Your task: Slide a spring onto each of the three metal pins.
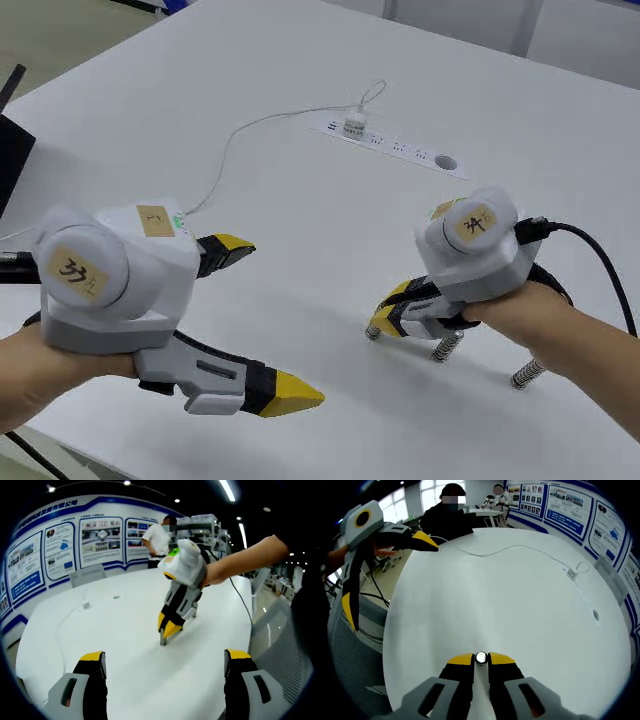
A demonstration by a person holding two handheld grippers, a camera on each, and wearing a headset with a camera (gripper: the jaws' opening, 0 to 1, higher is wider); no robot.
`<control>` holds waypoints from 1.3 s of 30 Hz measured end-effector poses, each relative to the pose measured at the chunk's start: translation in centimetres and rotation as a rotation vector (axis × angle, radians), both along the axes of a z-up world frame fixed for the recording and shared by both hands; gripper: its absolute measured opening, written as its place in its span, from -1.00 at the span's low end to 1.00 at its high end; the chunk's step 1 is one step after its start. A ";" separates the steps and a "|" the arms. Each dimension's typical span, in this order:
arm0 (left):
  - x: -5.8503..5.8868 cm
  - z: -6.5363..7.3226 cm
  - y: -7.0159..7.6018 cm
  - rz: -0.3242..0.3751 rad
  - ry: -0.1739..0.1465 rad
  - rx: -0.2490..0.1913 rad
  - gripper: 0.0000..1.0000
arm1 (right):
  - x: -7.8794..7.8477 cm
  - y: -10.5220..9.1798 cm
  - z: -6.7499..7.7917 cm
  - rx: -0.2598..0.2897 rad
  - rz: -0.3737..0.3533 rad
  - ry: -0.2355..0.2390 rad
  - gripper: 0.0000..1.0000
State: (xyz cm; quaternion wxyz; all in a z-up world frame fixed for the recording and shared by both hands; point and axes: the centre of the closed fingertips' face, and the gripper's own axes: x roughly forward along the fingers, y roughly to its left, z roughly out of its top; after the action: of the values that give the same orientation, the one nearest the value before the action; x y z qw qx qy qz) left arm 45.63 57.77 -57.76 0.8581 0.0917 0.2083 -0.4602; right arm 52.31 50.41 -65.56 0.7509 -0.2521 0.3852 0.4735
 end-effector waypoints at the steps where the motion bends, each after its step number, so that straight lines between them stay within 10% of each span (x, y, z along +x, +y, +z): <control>1: 0.0 0.0 0.0 0.000 -0.001 0.002 1.00 | 0.0 0.0 0.0 0.002 -0.001 0.000 -0.77; 9: -0.1 0.2 0.1 0.001 -0.005 0.007 1.00 | 0.1 0.1 0.5 0.013 -0.005 -0.033 -0.68; 22: 0.8 2.6 -0.2 0.016 -0.034 -0.041 1.00 | -0.6 -1.8 6.2 0.197 -0.069 -0.188 -0.47; 32: 0.3 3.0 -1.3 -0.008 -0.044 -0.025 1.00 | -2.0 -5.9 10.6 0.306 -0.194 -0.341 -0.31; 35: 0.2 4.4 -1.9 0.000 -0.045 -0.092 1.00 | -2.9 -8.1 11.5 0.316 -0.232 -0.392 -0.21; 39: 0.4 5.0 -1.9 0.003 -0.061 -0.085 1.00 | -4.3 -10.6 11.6 0.314 -0.272 -0.391 -0.15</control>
State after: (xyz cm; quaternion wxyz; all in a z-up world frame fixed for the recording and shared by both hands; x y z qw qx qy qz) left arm 45.99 55.89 -52.79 0.8678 0.0690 0.1626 -0.4645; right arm 48.05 39.76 -53.93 0.8975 -0.1654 0.1851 0.3646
